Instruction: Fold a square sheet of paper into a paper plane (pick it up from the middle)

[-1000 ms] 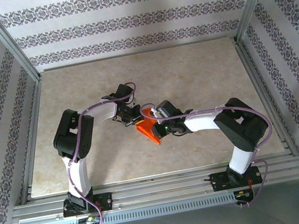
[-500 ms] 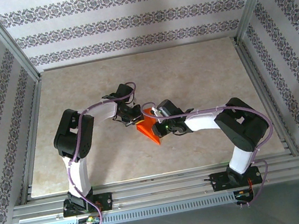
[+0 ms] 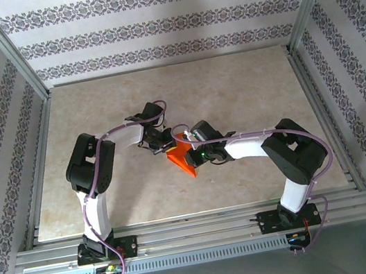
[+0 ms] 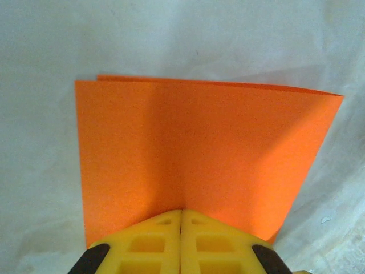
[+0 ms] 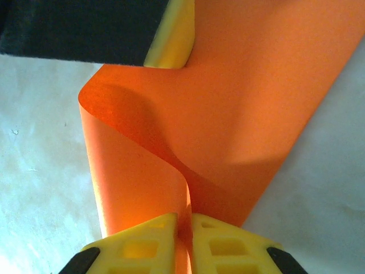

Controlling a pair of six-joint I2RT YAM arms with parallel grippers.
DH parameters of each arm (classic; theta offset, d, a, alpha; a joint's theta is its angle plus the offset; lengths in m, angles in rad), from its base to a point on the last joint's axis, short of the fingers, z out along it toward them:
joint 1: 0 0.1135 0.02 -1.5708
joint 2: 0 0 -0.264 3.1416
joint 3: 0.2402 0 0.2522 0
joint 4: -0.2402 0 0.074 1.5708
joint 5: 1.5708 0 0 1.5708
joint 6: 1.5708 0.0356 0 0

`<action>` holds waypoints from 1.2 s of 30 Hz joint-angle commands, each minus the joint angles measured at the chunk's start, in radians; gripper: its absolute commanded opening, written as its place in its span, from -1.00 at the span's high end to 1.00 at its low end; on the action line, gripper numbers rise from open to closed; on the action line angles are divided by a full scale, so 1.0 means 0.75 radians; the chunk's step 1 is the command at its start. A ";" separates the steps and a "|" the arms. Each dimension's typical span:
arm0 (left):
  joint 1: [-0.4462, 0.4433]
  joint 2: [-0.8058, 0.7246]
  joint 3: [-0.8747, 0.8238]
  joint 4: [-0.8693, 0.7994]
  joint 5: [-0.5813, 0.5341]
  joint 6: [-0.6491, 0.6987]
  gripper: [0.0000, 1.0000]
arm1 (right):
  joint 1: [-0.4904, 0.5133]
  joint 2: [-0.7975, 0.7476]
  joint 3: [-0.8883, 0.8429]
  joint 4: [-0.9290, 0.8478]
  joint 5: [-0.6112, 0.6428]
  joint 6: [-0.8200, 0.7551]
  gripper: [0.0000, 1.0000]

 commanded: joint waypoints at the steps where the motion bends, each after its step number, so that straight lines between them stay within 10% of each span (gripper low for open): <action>1: -0.039 0.095 -0.024 -0.110 -0.074 0.033 0.85 | -0.008 0.026 0.032 -0.026 -0.012 -0.032 0.71; 36: -0.024 0.010 0.068 -0.135 -0.031 0.040 0.75 | -0.013 0.041 0.023 -0.063 0.051 -0.032 0.83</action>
